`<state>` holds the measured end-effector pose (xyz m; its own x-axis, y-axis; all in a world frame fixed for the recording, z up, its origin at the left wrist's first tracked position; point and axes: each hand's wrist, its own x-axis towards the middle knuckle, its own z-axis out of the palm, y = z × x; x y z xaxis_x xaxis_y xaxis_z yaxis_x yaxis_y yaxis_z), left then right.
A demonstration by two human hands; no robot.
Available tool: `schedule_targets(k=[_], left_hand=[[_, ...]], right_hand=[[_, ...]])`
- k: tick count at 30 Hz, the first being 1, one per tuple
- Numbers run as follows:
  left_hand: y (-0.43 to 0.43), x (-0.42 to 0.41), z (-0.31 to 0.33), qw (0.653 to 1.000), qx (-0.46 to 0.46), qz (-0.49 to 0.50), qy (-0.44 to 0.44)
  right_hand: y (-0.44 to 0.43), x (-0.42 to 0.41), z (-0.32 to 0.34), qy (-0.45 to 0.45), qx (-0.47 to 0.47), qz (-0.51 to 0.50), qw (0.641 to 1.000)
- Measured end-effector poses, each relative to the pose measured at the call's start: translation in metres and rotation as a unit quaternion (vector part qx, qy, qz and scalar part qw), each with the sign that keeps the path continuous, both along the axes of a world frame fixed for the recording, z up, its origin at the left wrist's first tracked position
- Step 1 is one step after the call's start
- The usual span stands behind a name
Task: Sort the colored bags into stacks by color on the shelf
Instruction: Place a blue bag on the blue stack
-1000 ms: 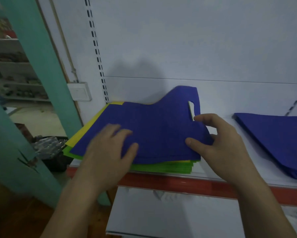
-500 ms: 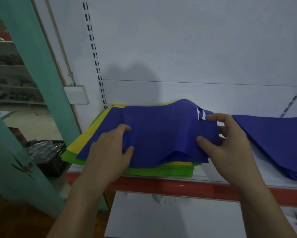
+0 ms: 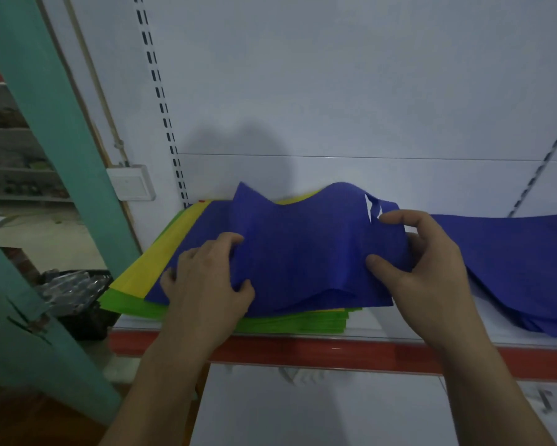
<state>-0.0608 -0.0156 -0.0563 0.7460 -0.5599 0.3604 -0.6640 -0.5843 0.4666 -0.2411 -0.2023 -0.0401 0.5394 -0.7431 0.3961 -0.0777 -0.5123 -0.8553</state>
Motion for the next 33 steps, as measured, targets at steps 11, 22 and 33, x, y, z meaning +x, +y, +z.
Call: schedule_targets(k=[11, 22, 33], left_hand=[[0.006, 0.019, 0.015, 0.994, 0.078, 0.070, 0.037], [-0.003, -0.011, 0.034, 0.974, -0.222, 0.008, -0.051], [-0.082, -0.084, 0.045, 0.963, -0.236, -0.024, -0.125]], right_hand=[[0.009, -0.001, 0.002, 0.018, 0.030, 0.024, 0.999], [-0.006, -0.012, 0.003, -0.098, 0.014, 0.004, 0.995], [-0.080, -0.090, 0.005, -0.109, 0.015, -0.045, 0.993]])
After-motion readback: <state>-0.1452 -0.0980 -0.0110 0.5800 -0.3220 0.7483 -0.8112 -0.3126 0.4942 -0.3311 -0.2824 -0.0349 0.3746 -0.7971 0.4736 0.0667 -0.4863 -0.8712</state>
